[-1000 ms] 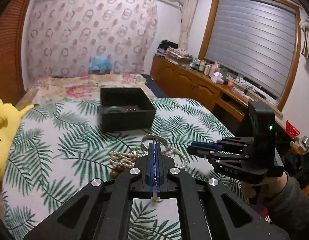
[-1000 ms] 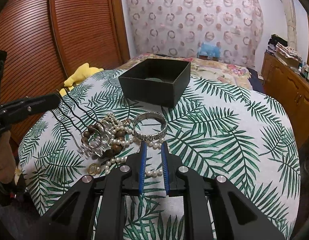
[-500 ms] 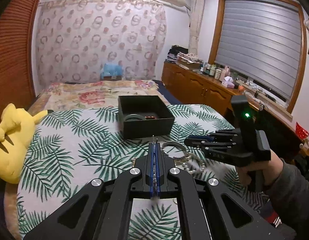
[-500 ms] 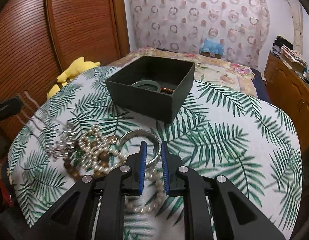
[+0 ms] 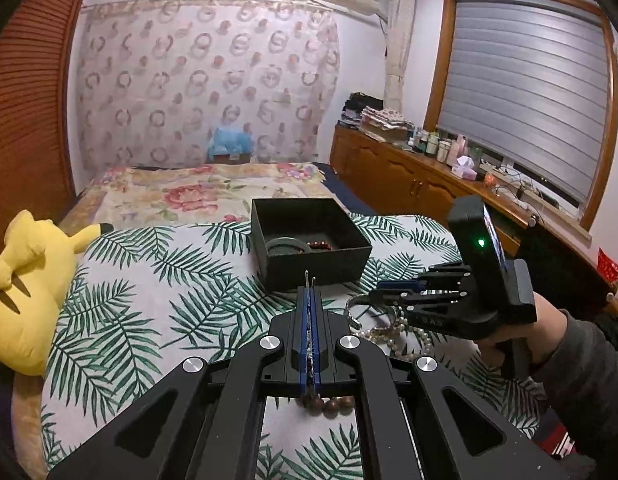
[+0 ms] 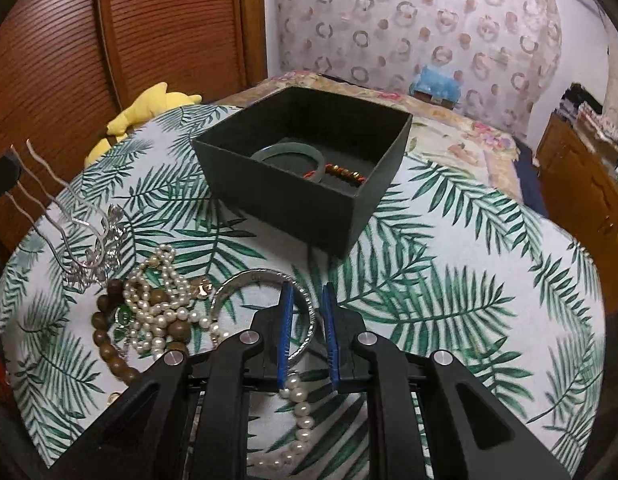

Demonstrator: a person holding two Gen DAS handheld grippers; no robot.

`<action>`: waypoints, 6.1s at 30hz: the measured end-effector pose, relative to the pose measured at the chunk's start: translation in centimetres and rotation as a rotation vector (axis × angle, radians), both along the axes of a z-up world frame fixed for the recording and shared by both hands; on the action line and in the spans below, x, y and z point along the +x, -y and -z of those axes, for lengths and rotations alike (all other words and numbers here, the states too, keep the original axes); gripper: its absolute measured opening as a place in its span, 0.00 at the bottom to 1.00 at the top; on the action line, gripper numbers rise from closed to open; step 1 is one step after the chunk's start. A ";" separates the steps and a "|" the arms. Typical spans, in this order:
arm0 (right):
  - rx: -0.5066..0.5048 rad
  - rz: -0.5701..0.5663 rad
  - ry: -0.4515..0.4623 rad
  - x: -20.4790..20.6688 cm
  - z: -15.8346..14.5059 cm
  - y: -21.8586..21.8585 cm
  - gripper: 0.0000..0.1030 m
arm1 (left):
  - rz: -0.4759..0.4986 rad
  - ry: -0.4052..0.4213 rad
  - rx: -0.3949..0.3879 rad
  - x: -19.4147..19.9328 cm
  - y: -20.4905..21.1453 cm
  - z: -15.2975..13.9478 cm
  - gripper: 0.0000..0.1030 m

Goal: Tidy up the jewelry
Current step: 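Carry the silver hairpins with the left gripper toward the black box, then lower the hairpins into the black box and open the left gripper, then move the left gripper back over the pearl and bead pile, then grasp the brown bead bracelet with the left gripper and lift it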

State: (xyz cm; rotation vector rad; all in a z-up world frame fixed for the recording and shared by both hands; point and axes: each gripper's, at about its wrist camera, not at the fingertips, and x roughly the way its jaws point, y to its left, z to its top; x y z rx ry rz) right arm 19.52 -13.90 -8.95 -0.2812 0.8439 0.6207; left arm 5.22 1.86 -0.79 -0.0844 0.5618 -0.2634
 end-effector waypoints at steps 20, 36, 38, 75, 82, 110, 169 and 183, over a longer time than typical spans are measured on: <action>0.067 -0.065 0.073 -0.1 -3.4 0.8 0.06 | 0.038 0.025 0.024 5.8 0.7 -2.8 0.01; 0.094 -0.047 0.161 6.8 -6.8 -0.4 0.06 | 0.020 0.037 0.045 10.7 0.6 -3.9 0.01; 0.099 -0.044 0.152 7.8 -6.4 -0.9 0.06 | 0.020 0.035 0.047 11.4 0.6 -3.9 0.01; 0.158 0.050 0.136 9.6 -5.5 1.6 0.08 | 0.066 -0.049 -0.008 19.3 3.8 -1.5 0.01; 0.161 0.079 0.147 9.9 -6.0 2.5 0.08 | 0.109 -0.093 -0.029 21.2 5.1 -0.3 0.01; 0.120 0.060 0.151 0.6 -6.1 2.9 0.10 | -0.019 -0.102 0.091 9.1 0.9 0.4 0.41; -0.016 0.046 0.018 -4.8 1.5 4.4 0.20 | 0.016 -0.275 0.124 5.4 4.6 6.6 0.04; -0.017 0.047 0.018 -4.8 1.5 4.4 0.20 | 0.013 -0.101 0.081 1.4 3.9 0.4 0.04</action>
